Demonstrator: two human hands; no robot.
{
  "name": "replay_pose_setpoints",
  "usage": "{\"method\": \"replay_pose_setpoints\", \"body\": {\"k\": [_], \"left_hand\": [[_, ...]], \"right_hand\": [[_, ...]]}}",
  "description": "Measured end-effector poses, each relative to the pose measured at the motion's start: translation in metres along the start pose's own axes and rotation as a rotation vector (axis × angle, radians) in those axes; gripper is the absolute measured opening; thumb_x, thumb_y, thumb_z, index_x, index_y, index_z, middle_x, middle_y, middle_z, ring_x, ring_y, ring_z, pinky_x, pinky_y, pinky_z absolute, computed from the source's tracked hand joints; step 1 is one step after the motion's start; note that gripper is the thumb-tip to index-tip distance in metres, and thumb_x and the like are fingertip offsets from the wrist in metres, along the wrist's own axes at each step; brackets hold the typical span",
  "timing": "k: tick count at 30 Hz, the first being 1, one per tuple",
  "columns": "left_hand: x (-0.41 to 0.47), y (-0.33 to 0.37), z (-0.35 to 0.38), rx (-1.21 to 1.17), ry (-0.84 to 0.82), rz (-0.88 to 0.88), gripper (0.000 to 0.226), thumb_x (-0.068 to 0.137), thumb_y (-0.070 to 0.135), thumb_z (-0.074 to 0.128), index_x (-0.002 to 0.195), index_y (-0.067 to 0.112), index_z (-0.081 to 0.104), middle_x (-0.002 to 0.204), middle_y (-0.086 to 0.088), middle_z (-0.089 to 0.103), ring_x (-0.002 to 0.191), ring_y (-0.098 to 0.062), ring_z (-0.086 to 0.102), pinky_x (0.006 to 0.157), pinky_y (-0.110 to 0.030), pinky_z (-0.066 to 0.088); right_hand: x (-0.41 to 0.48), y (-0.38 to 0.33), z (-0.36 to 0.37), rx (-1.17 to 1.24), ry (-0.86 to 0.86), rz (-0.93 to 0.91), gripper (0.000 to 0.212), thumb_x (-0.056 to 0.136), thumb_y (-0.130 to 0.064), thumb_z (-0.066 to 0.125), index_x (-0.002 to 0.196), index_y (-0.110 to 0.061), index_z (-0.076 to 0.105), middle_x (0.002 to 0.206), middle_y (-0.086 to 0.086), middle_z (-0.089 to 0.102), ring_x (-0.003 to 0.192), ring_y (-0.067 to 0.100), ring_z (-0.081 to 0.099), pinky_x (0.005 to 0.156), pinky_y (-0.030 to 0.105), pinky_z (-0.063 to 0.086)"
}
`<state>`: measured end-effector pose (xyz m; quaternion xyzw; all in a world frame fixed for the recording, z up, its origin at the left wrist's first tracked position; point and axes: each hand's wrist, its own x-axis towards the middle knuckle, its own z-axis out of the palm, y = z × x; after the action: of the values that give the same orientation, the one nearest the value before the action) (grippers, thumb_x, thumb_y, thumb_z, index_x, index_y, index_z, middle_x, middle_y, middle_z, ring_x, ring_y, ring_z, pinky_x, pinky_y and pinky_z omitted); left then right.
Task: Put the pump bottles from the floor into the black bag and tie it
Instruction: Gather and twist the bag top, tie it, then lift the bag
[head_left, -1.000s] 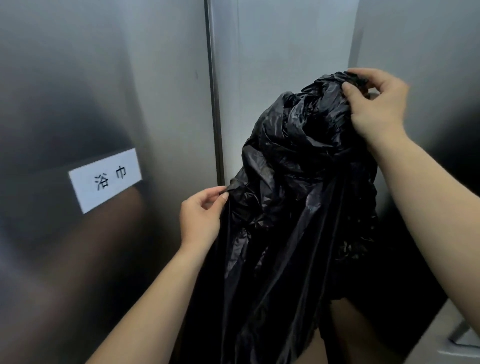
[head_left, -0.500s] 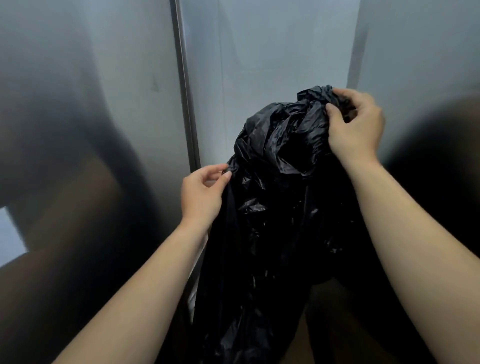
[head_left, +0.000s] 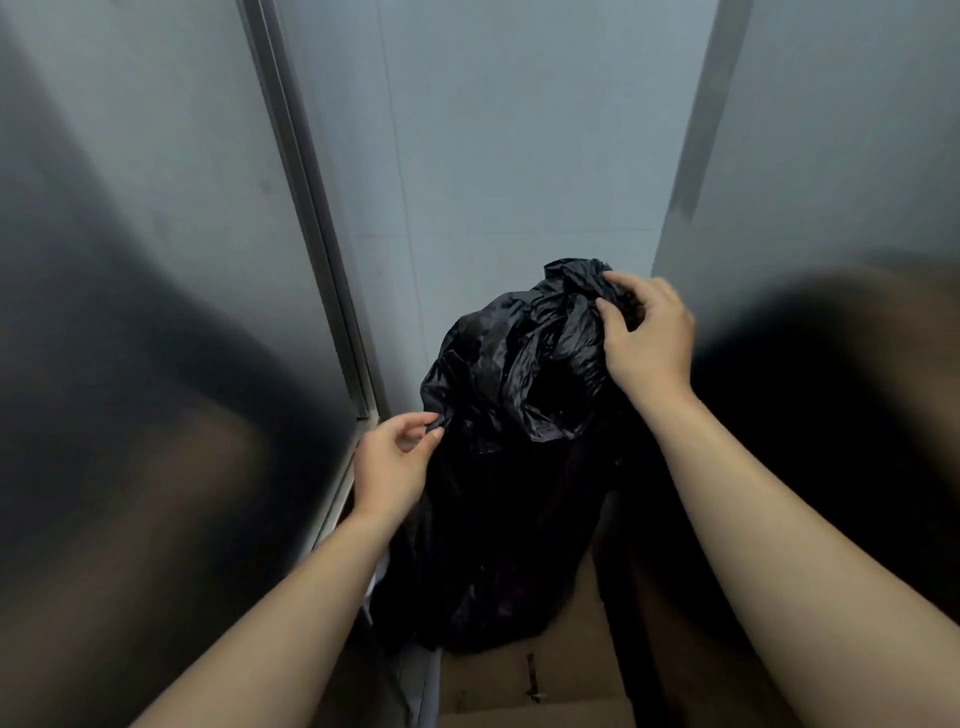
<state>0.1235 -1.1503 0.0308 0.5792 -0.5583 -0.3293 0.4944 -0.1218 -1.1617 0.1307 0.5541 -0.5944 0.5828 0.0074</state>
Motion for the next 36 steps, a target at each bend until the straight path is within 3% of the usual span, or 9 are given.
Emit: {"method": "replay_pose_setpoints", "body": {"k": [3,7,11,15,18,21,25,29,36], "left_hand": [[0.009,-0.012,0.004,-0.046,-0.011,-0.042,0.018,0.08,0.02,0.072,0.081,0.038,0.069,0.074,0.008,0.067,0.07,-0.012,0.065,0.076,-0.041,0.057],[0.015,-0.027,0.006,-0.047,-0.014,-0.063,0.016,0.079,0.022,0.072,0.079,0.038,0.07,0.069,0.011,0.067,0.065,-0.006,0.063,0.068,-0.033,0.054],[0.009,-0.042,0.01,0.028,-0.073,-0.088,0.02,0.081,0.02,0.071,0.08,0.039,0.067,0.073,0.011,0.066,0.061,-0.005,0.061,0.066,-0.027,0.049],[-0.009,-0.061,0.014,0.202,-0.21,-0.1,0.018,0.082,0.026,0.071,0.098,0.035,0.068,0.086,0.016,0.064,0.073,0.008,0.062,0.06,-0.003,0.043],[-0.022,-0.072,0.017,0.277,-0.277,-0.141,0.03,0.084,0.028,0.068,0.114,0.025,0.065,0.098,0.01,0.063,0.085,0.0,0.062,0.072,-0.011,0.047],[-0.03,-0.078,0.014,0.303,-0.271,-0.19,0.039,0.084,0.031,0.068,0.121,0.022,0.061,0.109,0.006,0.061,0.098,-0.012,0.061,0.085,-0.026,0.049],[-0.031,-0.081,0.012,0.319,-0.243,-0.197,0.043,0.083,0.034,0.068,0.123,0.022,0.06,0.114,0.004,0.062,0.1,-0.011,0.059,0.083,-0.022,0.044],[-0.028,-0.071,0.012,0.333,-0.217,-0.149,0.043,0.082,0.039,0.068,0.121,0.023,0.061,0.118,0.003,0.063,0.105,-0.011,0.058,0.085,-0.02,0.042],[-0.037,-0.043,0.008,0.402,-0.168,-0.031,0.046,0.082,0.052,0.058,0.121,0.028,0.061,0.118,0.008,0.062,0.11,-0.006,0.055,0.088,-0.018,0.038]], "right_hand": [[-0.005,0.01,0.013,-0.006,-0.024,-0.025,0.024,0.084,-0.011,0.064,0.108,-0.012,0.067,0.095,0.003,0.06,0.084,0.009,0.051,0.077,0.0,0.031],[-0.018,0.026,0.027,-0.032,-0.086,-0.03,0.025,0.084,-0.009,0.064,0.109,-0.009,0.067,0.099,0.012,0.063,0.086,0.011,0.05,0.079,-0.006,0.025],[-0.044,0.053,0.044,-0.091,-0.205,0.042,0.027,0.085,-0.011,0.063,0.112,-0.015,0.065,0.1,0.009,0.061,0.091,0.019,0.057,0.08,0.008,0.031],[-0.084,0.085,0.064,-0.156,-0.38,0.129,0.028,0.086,-0.015,0.063,0.114,-0.019,0.062,0.103,0.006,0.059,0.096,0.023,0.057,0.078,0.018,0.035],[-0.113,0.107,0.072,-0.19,-0.498,0.209,0.03,0.087,-0.019,0.063,0.117,-0.021,0.059,0.102,0.004,0.056,0.092,0.024,0.057,0.07,0.019,0.033],[-0.13,0.118,0.075,-0.215,-0.557,0.264,0.032,0.088,-0.023,0.062,0.12,-0.023,0.057,0.11,0.006,0.057,0.098,0.023,0.056,0.074,0.022,0.035],[-0.132,0.118,0.076,-0.22,-0.583,0.287,0.038,0.089,-0.027,0.061,0.127,-0.024,0.054,0.121,0.007,0.05,0.105,0.024,0.053,0.078,0.022,0.037],[-0.125,0.106,0.072,-0.213,-0.59,0.298,0.048,0.089,-0.031,0.061,0.134,-0.023,0.049,0.143,0.011,0.034,0.131,0.029,0.036,0.105,0.033,0.033],[-0.118,0.074,0.061,-0.187,-0.661,0.195,0.061,0.088,-0.042,0.058,0.141,-0.02,0.037,0.15,0.008,0.029,0.137,0.027,0.028,0.11,0.039,0.031]]}}
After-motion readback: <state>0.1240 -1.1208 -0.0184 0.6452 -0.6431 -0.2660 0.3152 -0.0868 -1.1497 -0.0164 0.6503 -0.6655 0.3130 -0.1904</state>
